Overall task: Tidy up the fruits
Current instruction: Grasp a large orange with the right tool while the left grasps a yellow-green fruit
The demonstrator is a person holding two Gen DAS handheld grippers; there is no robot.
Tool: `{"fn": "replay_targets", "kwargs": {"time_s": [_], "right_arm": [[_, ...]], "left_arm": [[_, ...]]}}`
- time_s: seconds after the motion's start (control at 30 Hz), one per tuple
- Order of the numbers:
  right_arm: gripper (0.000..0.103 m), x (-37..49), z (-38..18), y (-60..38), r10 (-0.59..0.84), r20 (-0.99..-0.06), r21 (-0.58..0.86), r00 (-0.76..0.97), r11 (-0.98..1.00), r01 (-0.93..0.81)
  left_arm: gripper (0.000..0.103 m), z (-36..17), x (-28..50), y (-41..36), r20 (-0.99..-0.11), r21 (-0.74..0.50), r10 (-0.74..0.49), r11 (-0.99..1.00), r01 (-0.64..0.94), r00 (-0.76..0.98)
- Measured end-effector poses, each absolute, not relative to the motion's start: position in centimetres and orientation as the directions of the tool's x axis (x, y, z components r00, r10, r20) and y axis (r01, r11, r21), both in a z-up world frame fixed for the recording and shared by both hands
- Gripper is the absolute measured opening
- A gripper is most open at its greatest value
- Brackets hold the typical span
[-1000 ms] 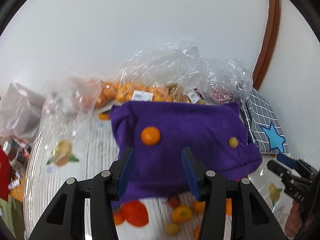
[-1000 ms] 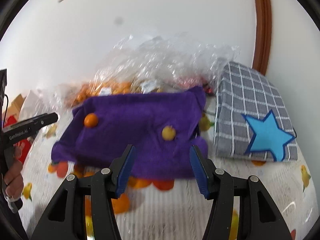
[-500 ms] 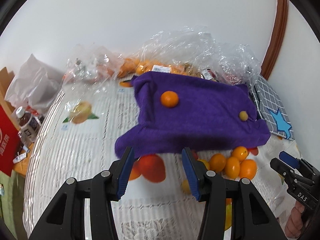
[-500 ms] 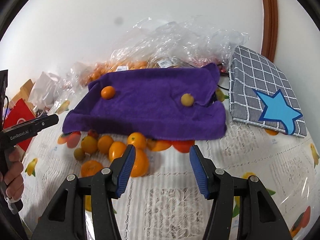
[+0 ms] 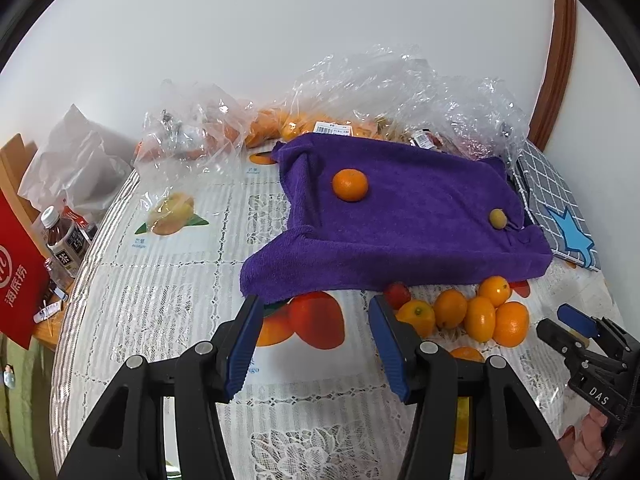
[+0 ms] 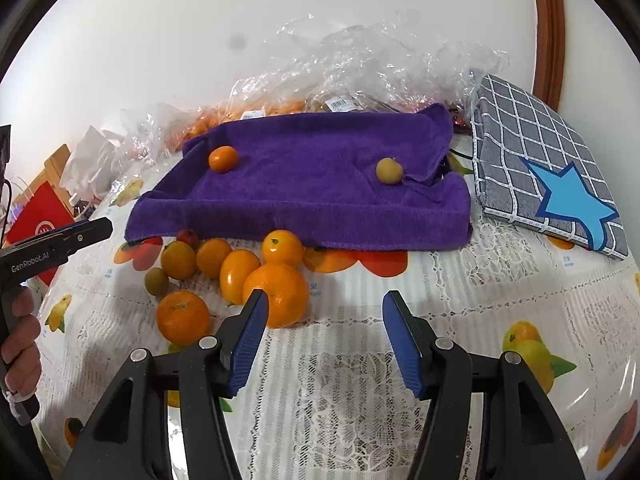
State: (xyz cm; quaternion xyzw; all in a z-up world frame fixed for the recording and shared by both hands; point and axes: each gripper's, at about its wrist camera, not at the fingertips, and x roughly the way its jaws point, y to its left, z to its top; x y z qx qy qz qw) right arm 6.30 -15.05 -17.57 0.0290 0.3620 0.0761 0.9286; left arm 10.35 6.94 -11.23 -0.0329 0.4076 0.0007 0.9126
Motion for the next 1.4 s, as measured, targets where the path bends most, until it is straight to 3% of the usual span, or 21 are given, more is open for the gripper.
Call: {"fn": "replay_targets", "kwargs": {"time_s": [0.2,0.8,0.83,0.9,1.2,1.4], "right_arm": [[0.047,7.0,-18.1,-14.9,0.171,-0.679,0.111,0.714,0.985,-0.13],[0.051,9.7,-20.2,-11.4,0.319,-0.72,0.185,0.617,0.944,-0.272],[0.051,9.7,-20.2,-11.3,0.317,-0.714,0.181,0.625,0.945,-0.273],[0.041,9.6,-20.1,-11.3,0.335,-0.711,0.192,0.619,0.938,-0.287],[0.041,7.8,-19.7,-14.8,0.298,-0.685,0.192,0.664,0.954,-0.23],[0.041,6.6,-19.7,-17.1,0.291,-0.68,0.193,0.673,0.957,-0.219]], "left_arm": [[0.052,-12.9,11.4,8.1,-0.768,-0.087,-0.037,0.995,-0.047,0.64],[0.052,-15.0,12.0,9.6,-0.786,-0.145,-0.083,0.988,-0.052,0.613],[0.053,-15.0,12.0,9.5,-0.786,-0.149,-0.09,0.988,-0.046,0.611],[0.052,-15.1,11.9,9.2,-0.785,-0.16,-0.107,0.987,-0.033,0.609],[0.052,-14.7,10.6,6.2,-0.754,-0.262,-0.278,0.958,0.116,0.595],[0.05,-15.5,10.7,3.9,-0.774,-0.247,-0.29,0.957,0.153,0.563]]}}
